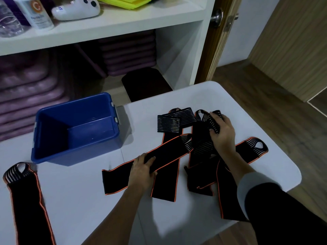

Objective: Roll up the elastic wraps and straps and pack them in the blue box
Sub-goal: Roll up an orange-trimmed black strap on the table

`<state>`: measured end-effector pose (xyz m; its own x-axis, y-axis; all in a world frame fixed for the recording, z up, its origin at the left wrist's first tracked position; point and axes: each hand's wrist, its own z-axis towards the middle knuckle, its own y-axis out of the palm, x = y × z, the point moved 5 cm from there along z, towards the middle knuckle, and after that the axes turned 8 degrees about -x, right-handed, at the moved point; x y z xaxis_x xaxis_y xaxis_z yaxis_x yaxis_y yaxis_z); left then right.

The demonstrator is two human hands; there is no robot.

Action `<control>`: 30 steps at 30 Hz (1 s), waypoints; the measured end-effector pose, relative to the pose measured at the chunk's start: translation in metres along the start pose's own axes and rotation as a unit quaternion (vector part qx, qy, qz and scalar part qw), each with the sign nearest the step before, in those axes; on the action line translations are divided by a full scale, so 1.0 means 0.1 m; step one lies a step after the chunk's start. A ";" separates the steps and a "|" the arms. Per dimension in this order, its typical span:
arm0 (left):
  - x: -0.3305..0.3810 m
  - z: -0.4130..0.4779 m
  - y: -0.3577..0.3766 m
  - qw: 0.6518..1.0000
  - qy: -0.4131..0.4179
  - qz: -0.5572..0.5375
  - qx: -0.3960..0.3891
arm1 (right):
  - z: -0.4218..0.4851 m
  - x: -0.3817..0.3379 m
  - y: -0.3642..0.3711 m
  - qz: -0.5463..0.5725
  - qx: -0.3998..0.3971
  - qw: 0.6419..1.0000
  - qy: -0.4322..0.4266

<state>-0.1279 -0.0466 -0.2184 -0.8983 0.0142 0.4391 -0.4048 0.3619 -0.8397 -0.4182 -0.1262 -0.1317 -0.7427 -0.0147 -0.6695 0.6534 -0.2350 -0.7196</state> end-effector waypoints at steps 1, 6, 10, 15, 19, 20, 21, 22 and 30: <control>0.01 0.00 0.00 1.000 0.000 -0.001 0.003 | 0.04 0.05 -0.03 0.004 -0.006 1.000 0.012; 0.02 0.00 0.00 1.000 -0.004 -0.001 0.008 | 0.14 0.29 0.05 0.010 -0.098 0.994 0.046; 0.03 -0.01 -0.02 1.000 0.002 0.002 0.016 | 0.14 0.37 0.21 -0.035 -0.147 0.988 0.038; 0.03 -0.03 -0.04 1.000 -0.004 0.014 0.017 | 0.13 0.27 0.21 -0.116 -0.100 0.987 0.040; 0.03 -0.07 -0.11 0.999 -0.002 0.010 0.034 | 0.11 -0.05 0.22 -0.145 -0.046 0.988 0.007; 0.00 -0.09 -0.14 0.999 -0.003 0.007 0.044 | 0.08 -0.17 0.25 -0.132 -0.032 0.991 0.002; -0.04 -0.11 -0.19 0.998 -0.006 0.013 0.053 | 0.03 -0.30 0.29 -0.112 -0.021 0.993 -0.008; -0.09 -0.13 -0.24 0.997 -0.013 0.029 0.064 | -0.06 -0.45 0.35 -0.087 -0.016 0.996 -0.019; -0.64 -0.48 -0.64 0.987 -0.114 0.081 0.079 | -1.38 -1.11 1.27 0.099 -0.100 0.983 0.116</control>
<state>-0.0360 -0.0259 -0.1779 -0.9610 -0.1578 0.2273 -0.2588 0.2216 -0.9402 -0.2323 -0.0203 -0.1747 -0.5602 0.1865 -0.8071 0.8145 -0.0535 -0.5777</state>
